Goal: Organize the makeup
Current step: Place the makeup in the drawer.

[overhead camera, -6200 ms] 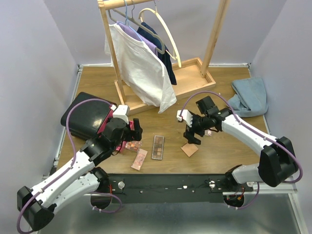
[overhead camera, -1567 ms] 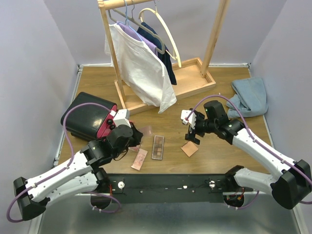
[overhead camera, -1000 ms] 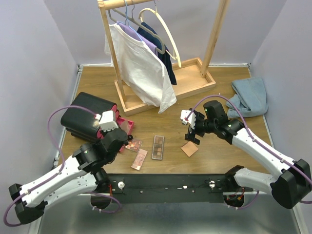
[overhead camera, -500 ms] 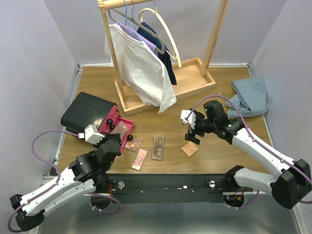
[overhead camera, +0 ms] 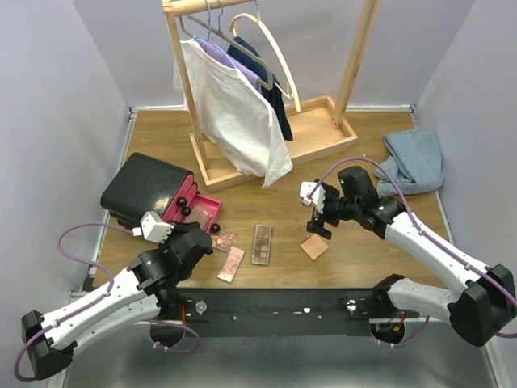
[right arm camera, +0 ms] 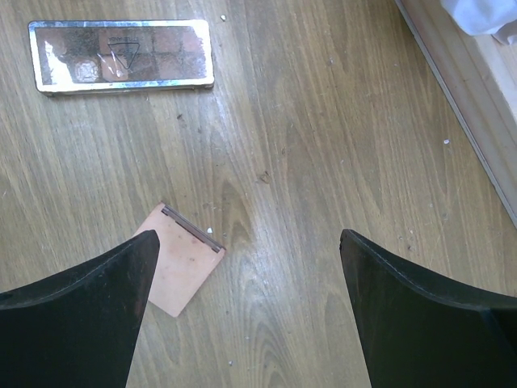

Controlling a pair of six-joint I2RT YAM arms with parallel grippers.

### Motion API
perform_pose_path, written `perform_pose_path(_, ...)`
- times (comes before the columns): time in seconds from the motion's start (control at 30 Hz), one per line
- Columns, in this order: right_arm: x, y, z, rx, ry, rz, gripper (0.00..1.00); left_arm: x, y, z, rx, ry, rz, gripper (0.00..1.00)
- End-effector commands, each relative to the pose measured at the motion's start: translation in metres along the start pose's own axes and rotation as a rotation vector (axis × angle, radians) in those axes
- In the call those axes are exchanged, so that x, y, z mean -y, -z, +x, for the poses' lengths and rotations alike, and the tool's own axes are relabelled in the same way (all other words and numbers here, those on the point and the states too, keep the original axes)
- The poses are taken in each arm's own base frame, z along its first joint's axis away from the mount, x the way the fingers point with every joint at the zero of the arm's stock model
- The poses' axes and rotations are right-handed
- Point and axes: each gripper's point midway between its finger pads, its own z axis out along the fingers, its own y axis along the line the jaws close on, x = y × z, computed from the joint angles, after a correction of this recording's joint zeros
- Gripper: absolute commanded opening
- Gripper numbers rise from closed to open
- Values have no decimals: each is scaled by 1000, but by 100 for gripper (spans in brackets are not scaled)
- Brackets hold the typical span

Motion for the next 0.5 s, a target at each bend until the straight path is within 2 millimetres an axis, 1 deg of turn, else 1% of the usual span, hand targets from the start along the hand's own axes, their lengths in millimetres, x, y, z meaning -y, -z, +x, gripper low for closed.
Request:
perform_pose_path(0.0,-5,-3,8,-6,-11,-14,100,-1,-10,-12,86,65,-1,13)
perform_pose_path(0.07,-5,-3,8,-6,-12,-12,100,-2,-14,-7,66,59,1,16)
perform_pose_path(0.2,-4,-2,8,-4,-13,-10,100,-7,-21,1,28,56,-24,38)
perform_pose_path(0.27,-5,-2,8,-2,-11,-12,100,-12,-23,2,18,53,-54,41)
perform_pose_path(0.3,-4,-2,8,-2,-11,-12,100,-13,-23,4,2,43,-61,47)
perform_pose_path(0.33,-5,-2,8,-2,-12,-14,100,-14,-19,2,-14,32,-77,60)
perform_pose_path(0.4,-5,-2,8,-2,-12,-14,100,-9,-15,-2,-20,26,-78,67)
perform_pose_path(0.43,-5,-2,8,-3,-12,-14,100,-9,-13,-3,-24,20,-85,75)
perform_pose_path(0.47,-5,-2,9,-5,-12,-14,100,-8,-10,-6,-32,6,-100,79)
